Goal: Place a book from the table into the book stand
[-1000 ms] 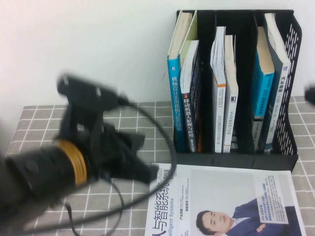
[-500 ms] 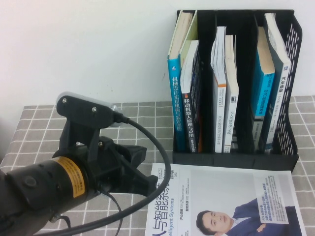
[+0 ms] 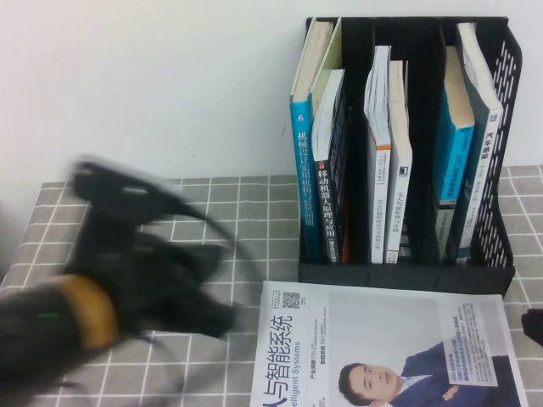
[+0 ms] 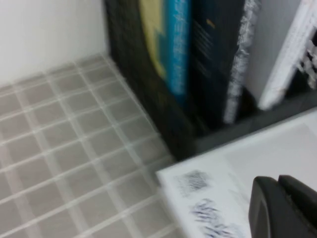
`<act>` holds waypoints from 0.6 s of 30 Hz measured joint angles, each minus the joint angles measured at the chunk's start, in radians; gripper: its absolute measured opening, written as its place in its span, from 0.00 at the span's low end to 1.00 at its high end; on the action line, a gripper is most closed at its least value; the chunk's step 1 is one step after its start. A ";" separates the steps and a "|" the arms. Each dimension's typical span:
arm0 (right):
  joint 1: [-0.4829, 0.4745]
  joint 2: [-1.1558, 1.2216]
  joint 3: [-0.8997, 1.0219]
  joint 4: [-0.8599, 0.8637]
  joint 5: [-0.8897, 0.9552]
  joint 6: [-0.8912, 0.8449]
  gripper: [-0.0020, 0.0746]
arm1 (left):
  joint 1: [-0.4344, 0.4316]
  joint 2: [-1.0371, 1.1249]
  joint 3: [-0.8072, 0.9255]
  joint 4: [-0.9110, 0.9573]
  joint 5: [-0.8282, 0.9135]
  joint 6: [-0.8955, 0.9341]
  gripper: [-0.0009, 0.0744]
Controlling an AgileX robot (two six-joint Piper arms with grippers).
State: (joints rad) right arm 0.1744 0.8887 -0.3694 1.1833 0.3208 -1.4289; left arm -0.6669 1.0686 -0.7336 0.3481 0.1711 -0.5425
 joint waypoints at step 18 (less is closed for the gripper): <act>0.000 0.040 0.000 0.038 0.014 -0.005 0.02 | 0.581 -0.776 0.727 -0.018 -0.203 -0.074 0.01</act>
State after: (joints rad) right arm 0.1744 0.9292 -0.3694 1.2216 0.3351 -1.4338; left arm -0.0856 0.2925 -0.0065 0.3304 -0.0323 -0.6164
